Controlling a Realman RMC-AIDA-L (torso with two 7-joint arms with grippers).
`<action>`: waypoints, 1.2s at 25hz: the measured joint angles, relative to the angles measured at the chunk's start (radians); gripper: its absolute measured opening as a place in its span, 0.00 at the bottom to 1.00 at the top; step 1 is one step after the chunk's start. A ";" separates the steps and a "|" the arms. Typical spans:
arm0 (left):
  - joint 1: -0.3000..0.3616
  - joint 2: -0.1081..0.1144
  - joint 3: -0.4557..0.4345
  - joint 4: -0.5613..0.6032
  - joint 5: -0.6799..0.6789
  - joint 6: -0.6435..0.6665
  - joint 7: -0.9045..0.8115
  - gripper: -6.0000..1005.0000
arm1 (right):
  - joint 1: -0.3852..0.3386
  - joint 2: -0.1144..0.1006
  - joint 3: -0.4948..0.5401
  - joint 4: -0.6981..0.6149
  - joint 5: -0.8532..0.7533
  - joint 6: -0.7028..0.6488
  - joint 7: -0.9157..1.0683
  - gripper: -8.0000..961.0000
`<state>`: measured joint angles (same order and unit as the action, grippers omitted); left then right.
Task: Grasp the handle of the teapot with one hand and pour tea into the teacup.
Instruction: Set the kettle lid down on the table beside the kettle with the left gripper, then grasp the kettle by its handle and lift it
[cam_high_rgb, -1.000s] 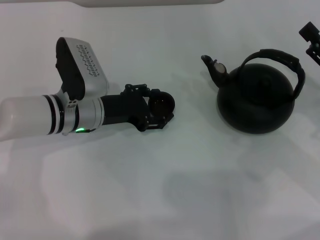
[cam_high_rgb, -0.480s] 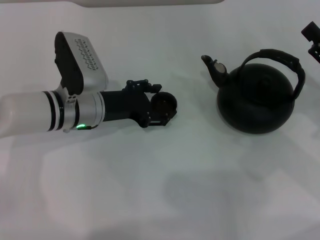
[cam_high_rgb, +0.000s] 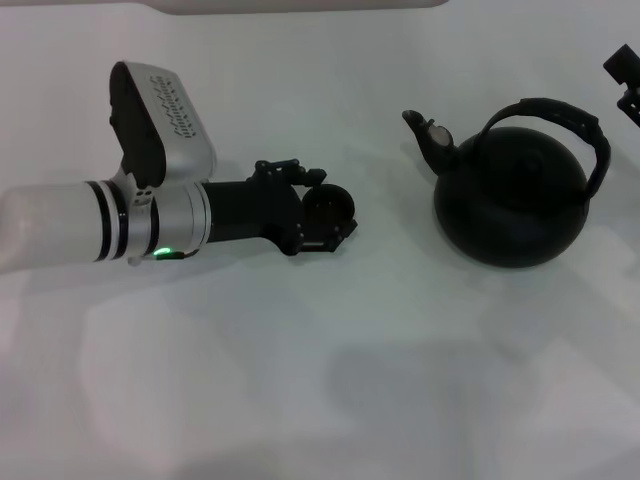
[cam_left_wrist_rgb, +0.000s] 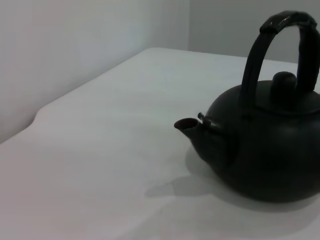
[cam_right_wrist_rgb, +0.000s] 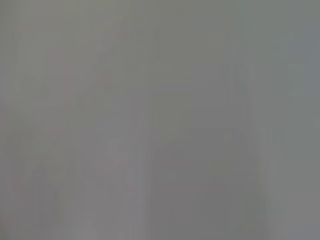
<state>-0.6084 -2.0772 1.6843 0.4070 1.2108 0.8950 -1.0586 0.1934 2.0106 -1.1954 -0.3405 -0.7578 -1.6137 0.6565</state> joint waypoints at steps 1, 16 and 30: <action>0.003 0.001 0.000 0.009 0.000 0.006 -0.002 0.78 | -0.001 0.000 0.000 0.000 0.000 0.000 0.000 0.78; 0.231 0.022 -0.012 0.370 0.069 0.047 -0.054 0.78 | -0.022 -0.006 0.000 0.001 0.006 0.008 -0.004 0.78; 0.555 0.014 -0.466 0.571 0.132 0.323 -0.016 0.78 | -0.096 -0.095 -0.002 -0.008 -0.085 0.048 0.168 0.77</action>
<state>-0.0531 -2.0630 1.2185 0.9777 1.3430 1.2184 -1.0751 0.0972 1.9155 -1.1973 -0.3489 -0.8427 -1.5661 0.8247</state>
